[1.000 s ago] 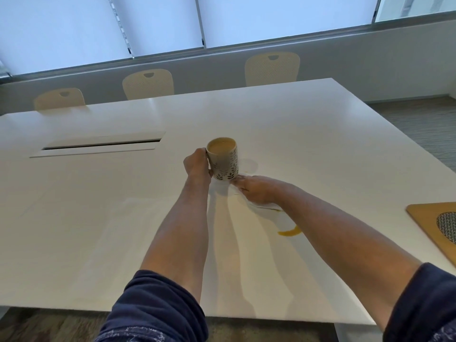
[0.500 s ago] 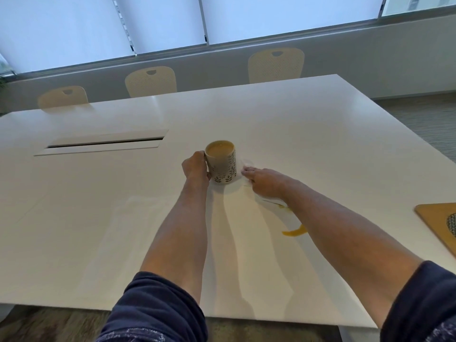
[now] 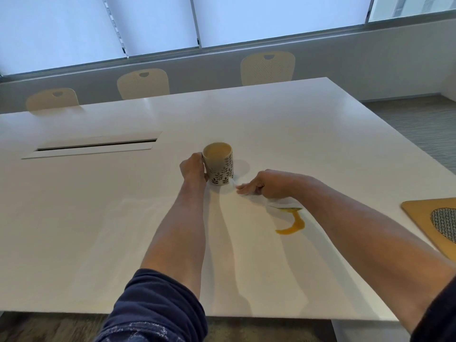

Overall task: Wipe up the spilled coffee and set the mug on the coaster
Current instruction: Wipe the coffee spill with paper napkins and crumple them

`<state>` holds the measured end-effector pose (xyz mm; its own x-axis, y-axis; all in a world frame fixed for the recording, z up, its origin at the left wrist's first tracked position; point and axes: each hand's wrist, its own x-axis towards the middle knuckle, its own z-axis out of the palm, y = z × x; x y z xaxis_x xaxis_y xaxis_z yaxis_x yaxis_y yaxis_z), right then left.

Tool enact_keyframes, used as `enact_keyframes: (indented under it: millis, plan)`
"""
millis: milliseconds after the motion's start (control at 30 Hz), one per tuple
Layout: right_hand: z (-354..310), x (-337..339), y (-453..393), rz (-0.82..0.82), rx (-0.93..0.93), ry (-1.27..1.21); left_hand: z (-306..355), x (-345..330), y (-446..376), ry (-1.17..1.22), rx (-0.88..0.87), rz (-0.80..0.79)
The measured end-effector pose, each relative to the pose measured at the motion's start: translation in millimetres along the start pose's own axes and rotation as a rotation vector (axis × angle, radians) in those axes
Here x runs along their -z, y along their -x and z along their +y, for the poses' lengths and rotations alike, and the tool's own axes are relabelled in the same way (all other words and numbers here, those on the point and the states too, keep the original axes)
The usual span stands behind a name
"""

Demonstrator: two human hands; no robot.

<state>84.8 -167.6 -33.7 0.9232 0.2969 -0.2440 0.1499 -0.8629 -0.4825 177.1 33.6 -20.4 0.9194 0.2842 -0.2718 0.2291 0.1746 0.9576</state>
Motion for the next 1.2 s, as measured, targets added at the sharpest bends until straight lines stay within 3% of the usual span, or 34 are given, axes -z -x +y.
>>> enact_keyframes:
  millis: [200, 600, 967, 1200]
  plan:
    - [1, 1, 4, -0.031, 0.01, -0.106, -3, -7, 3, -0.029, 0.022, 0.001]
    - [1, 0, 10, -0.016, 0.025, -0.053, -2, -3, 9, -0.095, 0.022, -0.009]
    - [0, -4, 26, 0.038, 0.086, -0.014, -18, 14, 36, -0.433, -0.347, 0.255]
    - [20, 13, 47, 0.284, 0.076, -0.183, -41, 24, 64, -0.654, -0.529, -0.121]
